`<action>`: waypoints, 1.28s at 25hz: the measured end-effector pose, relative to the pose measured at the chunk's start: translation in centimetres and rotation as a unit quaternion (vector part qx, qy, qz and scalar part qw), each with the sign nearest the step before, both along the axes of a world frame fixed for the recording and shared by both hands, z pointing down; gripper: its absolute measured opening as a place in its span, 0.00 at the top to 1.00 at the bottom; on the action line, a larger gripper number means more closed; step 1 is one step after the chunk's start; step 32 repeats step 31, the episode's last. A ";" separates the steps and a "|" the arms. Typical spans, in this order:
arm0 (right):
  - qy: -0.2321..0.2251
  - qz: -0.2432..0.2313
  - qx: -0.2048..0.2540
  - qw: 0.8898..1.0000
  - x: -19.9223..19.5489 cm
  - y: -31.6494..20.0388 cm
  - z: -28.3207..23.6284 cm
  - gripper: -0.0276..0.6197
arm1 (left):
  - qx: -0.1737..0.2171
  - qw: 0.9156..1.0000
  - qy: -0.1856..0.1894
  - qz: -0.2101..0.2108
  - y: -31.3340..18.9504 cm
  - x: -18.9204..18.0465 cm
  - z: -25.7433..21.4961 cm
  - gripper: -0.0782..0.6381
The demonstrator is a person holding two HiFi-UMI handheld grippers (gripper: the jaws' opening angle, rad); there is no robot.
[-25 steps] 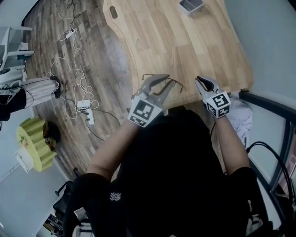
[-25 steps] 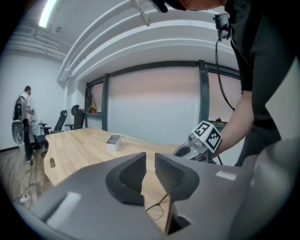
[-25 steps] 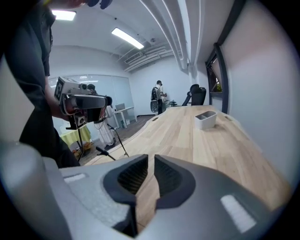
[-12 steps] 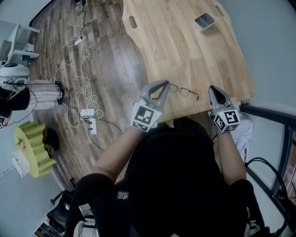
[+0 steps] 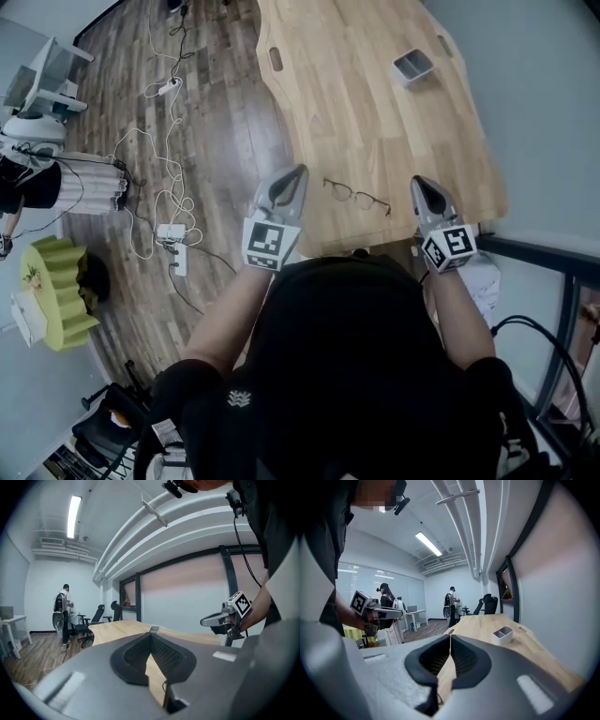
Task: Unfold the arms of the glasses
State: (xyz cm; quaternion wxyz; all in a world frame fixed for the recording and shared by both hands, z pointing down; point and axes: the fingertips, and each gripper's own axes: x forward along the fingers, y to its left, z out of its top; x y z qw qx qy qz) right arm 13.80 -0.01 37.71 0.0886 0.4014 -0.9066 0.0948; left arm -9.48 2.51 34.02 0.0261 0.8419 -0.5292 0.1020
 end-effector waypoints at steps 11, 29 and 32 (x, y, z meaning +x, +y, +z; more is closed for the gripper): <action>0.006 -0.017 -0.008 1.000 1.6 -0.3 1.3 0.96 | -0.012 0.999 -0.013 -0.038 1.0 0.4 0.6 0.88; 0.006 -0.016 -0.004 1.000 1.8 -0.4 1.2 0.96 | -0.012 1.000 -0.020 -0.015 0.1 1.3 0.4 0.88; 0.006 -0.015 0.002 1.000 1.9 -0.5 1.0 0.96 | -0.011 1.000 -0.019 -0.014 0.0 1.3 0.2 0.88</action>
